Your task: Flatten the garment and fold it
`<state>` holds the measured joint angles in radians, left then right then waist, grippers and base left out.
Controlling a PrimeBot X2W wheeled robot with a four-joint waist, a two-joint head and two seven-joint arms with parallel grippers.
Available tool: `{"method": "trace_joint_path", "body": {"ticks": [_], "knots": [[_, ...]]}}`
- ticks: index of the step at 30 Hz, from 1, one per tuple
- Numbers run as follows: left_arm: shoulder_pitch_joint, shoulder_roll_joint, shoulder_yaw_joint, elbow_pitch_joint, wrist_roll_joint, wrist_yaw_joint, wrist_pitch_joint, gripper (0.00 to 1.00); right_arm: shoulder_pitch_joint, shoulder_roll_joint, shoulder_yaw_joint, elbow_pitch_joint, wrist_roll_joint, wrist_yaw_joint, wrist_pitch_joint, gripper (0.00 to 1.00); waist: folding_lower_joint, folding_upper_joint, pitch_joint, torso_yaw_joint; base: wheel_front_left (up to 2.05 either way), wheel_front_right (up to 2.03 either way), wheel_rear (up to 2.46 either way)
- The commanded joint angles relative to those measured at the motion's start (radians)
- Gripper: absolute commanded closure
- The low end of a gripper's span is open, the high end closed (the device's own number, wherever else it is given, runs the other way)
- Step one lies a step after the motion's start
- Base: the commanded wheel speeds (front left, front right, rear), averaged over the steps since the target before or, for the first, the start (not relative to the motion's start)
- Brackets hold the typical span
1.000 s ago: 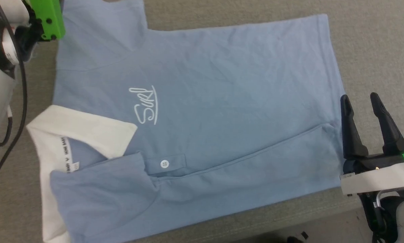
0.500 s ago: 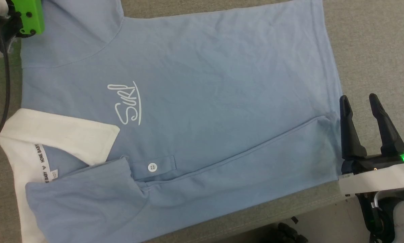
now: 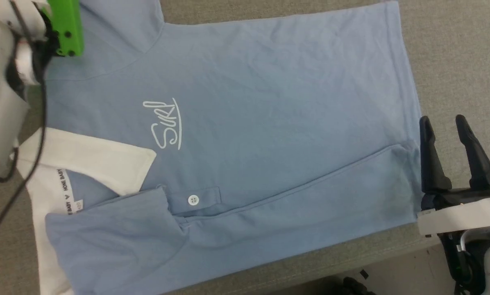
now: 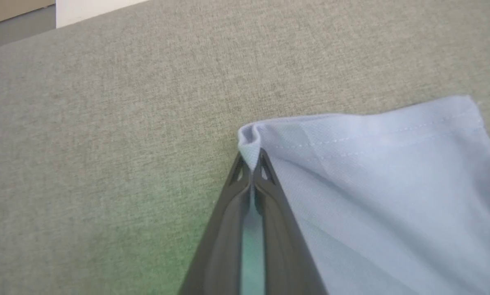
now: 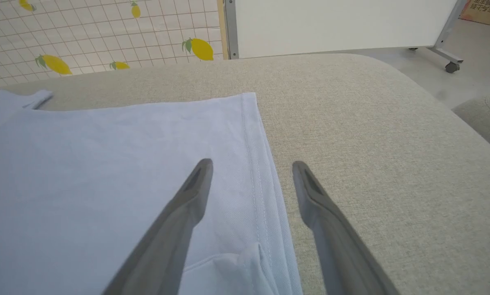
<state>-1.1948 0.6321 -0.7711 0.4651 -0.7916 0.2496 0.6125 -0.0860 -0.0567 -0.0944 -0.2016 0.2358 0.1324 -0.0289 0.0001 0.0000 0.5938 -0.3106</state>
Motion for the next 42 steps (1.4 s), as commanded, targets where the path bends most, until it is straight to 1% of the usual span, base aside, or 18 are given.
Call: {"method": "trace_joint_path", "body": {"ticks": [1, 5, 9, 10, 13, 15, 18, 23, 27, 31, 36, 42], "knots": [[0.027, -0.009, -0.008, 0.007, 0.008, -0.004, -0.021, 1.00, 0.000, -0.004, -0.004, -0.006, -0.009, -0.002, 0.009, 0.00, -0.0001, 0.0000, -0.028, 0.028, 0.00, 0.00, 0.00], [0.057, -0.041, -0.020, 0.006, 0.023, -0.019, -0.110, 1.00, -0.017, -0.045, -0.024, -0.021, 0.013, -0.002, 0.062, 0.00, -0.0001, 0.0000, -0.068, 0.069, 0.00, 0.00, 0.00], [0.085, -0.076, -0.021, -0.026, 0.025, -0.030, -0.191, 1.00, -0.065, -0.143, -0.032, -0.024, 0.061, -0.002, 0.184, 0.00, -0.0001, 0.0000, -0.092, 0.115, 0.00, 0.00, 0.00], [0.090, -0.083, -0.023, -0.041, 0.028, -0.033, -0.210, 1.00, -0.085, -0.178, -0.030, -0.019, 0.075, -0.002, 0.228, 0.00, -0.0001, 0.0000, -0.094, 0.127, 0.00, 0.00, 0.00], [0.104, -0.095, -0.026, -0.089, 0.035, -0.034, -0.252, 1.00, -0.155, -0.257, -0.025, 0.010, 0.125, -0.002, 0.354, 0.00, -0.0001, 0.0000, -0.092, 0.154, 0.00, 0.00, 0.00], [0.115, -0.100, -0.032, -0.134, 0.042, -0.029, -0.267, 1.00, -0.217, -0.319, -0.012, 0.044, 0.160, -0.002, 0.448, 0.00, -0.0001, 0.0000, -0.084, 0.173, 0.00, 0.00, 0.00], [0.137, -0.098, -0.039, -0.205, 0.048, -0.019, -0.281, 1.00, -0.326, -0.401, 0.017, 0.132, 0.208, -0.002, 0.589, 0.00, -0.0001, 0.0000, -0.066, 0.198, 0.00, 0.00, 0.00], [0.173, -0.090, -0.048, -0.335, 0.064, 0.018, -0.292, 1.00, -0.502, -0.513, 0.092, 0.300, 0.258, -0.002, 0.741, 0.00, -0.0001, 0.0000, -0.032, 0.242, 0.00, 0.00, 0.00], [0.192, -0.088, -0.064, -0.431, 0.081, 0.044, -0.287, 1.00, -0.618, -0.587, 0.172, 0.403, 0.278, -0.002, 0.790, 0.00, -0.0001, 0.0000, -0.001, 0.274, 0.00, 0.00, 0.00], [0.200, -0.083, -0.072, -0.497, 0.092, 0.064, -0.278, 1.00, -0.703, -0.631, 0.257, 0.482, 0.287, -0.002, 0.806, 0.00, -0.0001, 0.0000, 0.019, 0.297, 0.00, 0.00, 0.00], [0.207, -0.076, -0.075, -0.536, 0.098, 0.078, -0.275, 1.00, -0.760, -0.669, 0.356, 0.562, 0.283, -0.002, 0.804, 0.00, -0.0001, 0.0000, 0.027, 0.314, 0.00, 0.00, 0.00], [0.212, -0.074, -0.076, -0.558, 0.100, 0.091, -0.272, 1.00, -0.768, -0.697, 0.474, 0.621, 0.300, -0.002, 0.804, 0.00, -0.0001, 0.0000, 0.033, 0.323, 0.00, 0.00, 0.00]]}}
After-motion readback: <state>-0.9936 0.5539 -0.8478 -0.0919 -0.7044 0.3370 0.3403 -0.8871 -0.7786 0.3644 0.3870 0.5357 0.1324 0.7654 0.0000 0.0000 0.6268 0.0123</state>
